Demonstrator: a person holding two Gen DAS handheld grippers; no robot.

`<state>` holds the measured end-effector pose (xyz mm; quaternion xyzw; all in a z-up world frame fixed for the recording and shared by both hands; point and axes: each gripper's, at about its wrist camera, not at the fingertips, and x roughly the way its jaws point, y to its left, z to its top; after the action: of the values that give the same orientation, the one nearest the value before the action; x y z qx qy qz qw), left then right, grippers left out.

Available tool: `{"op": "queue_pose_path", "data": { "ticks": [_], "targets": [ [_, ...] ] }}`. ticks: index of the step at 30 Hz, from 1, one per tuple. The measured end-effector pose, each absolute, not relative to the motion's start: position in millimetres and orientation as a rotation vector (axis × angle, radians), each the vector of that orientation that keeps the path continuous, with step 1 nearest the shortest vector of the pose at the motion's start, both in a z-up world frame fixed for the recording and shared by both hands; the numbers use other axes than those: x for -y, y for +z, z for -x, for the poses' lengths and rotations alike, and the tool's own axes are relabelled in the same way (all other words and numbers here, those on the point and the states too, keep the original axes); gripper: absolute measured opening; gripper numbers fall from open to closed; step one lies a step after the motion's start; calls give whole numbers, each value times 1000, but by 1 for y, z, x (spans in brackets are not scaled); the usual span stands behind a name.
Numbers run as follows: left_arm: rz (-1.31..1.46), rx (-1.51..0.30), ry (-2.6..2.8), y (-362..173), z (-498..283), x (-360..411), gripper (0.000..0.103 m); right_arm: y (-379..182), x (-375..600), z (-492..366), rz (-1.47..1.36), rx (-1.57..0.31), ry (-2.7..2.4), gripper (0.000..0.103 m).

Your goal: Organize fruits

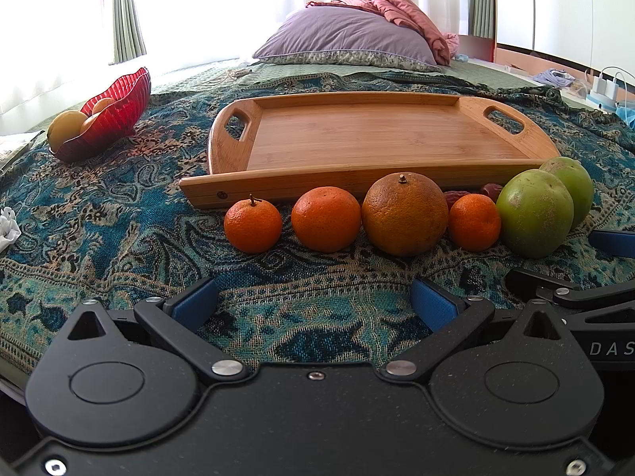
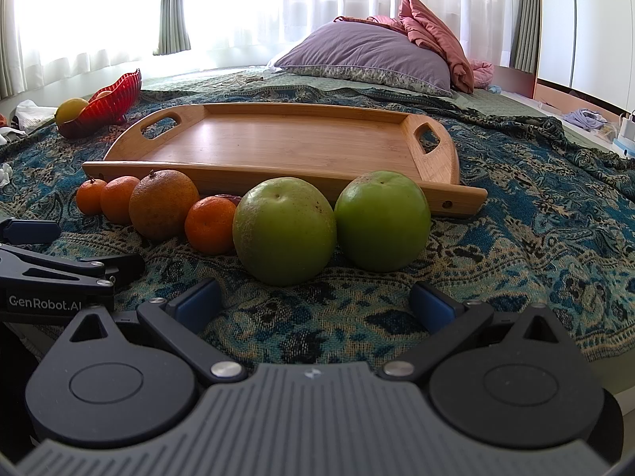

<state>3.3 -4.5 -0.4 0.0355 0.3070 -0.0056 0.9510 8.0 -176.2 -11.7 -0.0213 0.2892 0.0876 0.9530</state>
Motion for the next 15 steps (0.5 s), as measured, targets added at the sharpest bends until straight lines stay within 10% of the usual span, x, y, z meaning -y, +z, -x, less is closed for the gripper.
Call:
{"op": "queue_pose_path", "data": {
  "ticks": [15],
  "targets": [
    [-78,-615,-4,-3,-4,10,103,-11,176,-8,41,-590,176,103]
  ]
}}
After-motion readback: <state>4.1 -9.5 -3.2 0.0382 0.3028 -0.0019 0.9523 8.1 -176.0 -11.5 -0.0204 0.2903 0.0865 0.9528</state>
